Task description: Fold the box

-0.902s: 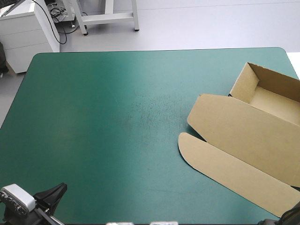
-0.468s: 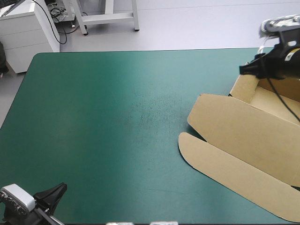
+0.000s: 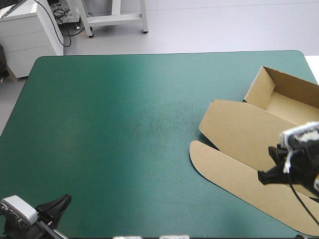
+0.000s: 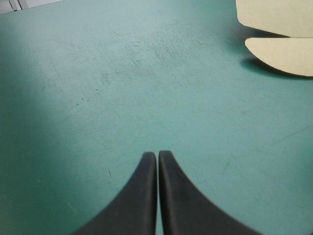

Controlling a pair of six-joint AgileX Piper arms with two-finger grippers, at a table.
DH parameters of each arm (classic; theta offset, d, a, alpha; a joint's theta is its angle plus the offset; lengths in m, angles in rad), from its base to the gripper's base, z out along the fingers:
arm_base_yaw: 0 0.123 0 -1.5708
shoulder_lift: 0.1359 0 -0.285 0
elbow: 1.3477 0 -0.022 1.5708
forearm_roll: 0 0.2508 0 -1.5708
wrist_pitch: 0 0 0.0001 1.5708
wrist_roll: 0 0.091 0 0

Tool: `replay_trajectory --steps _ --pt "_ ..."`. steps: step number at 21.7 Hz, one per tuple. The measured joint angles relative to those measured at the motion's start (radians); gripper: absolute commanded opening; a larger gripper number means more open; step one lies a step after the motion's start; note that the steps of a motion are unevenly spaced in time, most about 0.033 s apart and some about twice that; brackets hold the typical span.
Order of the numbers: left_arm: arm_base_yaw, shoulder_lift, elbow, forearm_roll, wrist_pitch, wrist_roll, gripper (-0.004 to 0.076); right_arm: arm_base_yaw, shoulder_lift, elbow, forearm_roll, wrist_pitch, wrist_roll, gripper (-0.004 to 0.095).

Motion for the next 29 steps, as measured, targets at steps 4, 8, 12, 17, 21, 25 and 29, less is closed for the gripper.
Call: replay_trajectory --steps 4,8,12,17,21,25,29 --pt "0.000 0.000 0.000 0.000 0.000 0.000 -0.0008 0.000 -0.223 0.216 -0.002 -0.092 0.021 -0.0012" --pt "0.000 0.000 0.000 0.000 -0.001 0.000 -0.0008 0.000 -0.384 0.374 -0.002 -0.134 0.042 -0.0012" --pt "0.000 0.000 0.000 0.000 -0.001 0.000 -0.0008 0.000 -0.506 0.471 -0.002 -0.168 0.047 -0.0012" --pt "0.000 0.000 0.000 0.000 -0.001 0.000 -0.0008 0.000 -0.590 0.557 -0.002 -0.201 0.047 -0.0013" --pt "0.000 0.000 0.000 0.000 -0.001 0.000 -0.0008 0.000 -0.630 0.586 -0.001 -0.221 0.047 -0.0013" --pt "0.000 0.000 0.000 0.000 -0.001 0.000 -0.0008 0.000 -0.636 0.587 0.002 -0.233 0.046 -0.0015" --pt "0.000 0.000 0.000 0.000 -0.001 0.000 -0.0008 0.000 -0.636 0.587 0.002 -0.235 0.046 -0.0015"
